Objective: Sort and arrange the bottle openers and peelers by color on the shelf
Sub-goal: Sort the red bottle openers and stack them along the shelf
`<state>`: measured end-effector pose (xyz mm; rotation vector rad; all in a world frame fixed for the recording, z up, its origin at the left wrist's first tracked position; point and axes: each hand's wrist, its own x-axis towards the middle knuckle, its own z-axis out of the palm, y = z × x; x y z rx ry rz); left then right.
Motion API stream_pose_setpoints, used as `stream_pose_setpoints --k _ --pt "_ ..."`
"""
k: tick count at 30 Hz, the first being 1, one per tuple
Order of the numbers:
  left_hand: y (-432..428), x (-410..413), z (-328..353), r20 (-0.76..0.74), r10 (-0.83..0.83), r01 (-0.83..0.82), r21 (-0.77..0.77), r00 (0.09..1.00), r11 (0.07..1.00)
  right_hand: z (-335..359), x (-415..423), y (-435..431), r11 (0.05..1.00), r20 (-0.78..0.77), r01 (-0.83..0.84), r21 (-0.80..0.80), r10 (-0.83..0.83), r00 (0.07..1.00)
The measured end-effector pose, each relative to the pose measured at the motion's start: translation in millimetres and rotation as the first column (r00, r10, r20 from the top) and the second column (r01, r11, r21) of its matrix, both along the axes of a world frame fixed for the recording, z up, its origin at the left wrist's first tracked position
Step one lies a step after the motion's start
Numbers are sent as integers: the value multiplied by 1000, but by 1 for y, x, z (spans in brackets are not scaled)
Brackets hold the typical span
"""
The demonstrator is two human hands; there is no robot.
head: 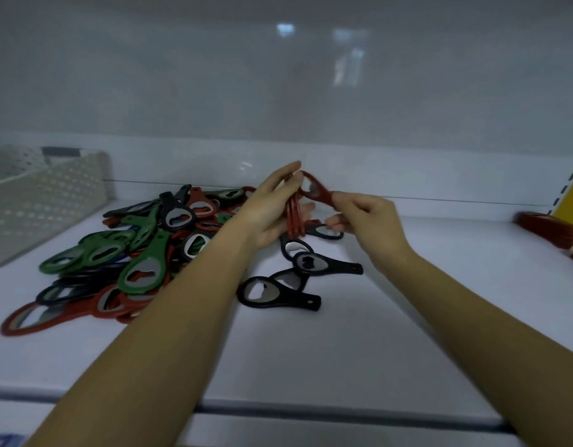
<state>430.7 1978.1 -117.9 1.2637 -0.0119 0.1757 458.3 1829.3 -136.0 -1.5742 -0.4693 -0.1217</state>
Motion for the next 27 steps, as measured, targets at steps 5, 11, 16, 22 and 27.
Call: stream_pose_setpoints --k 5,11,16,22,27 --pt "1 3 -4 57 8 -9 7 998 1000 -8 -5 13 965 127 -129 -229 161 979" --pt "25 8 2 -26 198 -199 -187 980 962 -9 39 9 736 266 153 -659 38 963" --pt "42 11 -1 -63 211 -220 -278 975 935 -8 62 35 642 184 72 -763 108 977" --pt "46 16 -2 -105 189 -213 -318 976 924 -21 71 61 501 141 -4 -865 252 957" --pt "45 16 2 -132 186 -216 -268 974 939 -1 59 46 372 31 -90 -924 307 951"
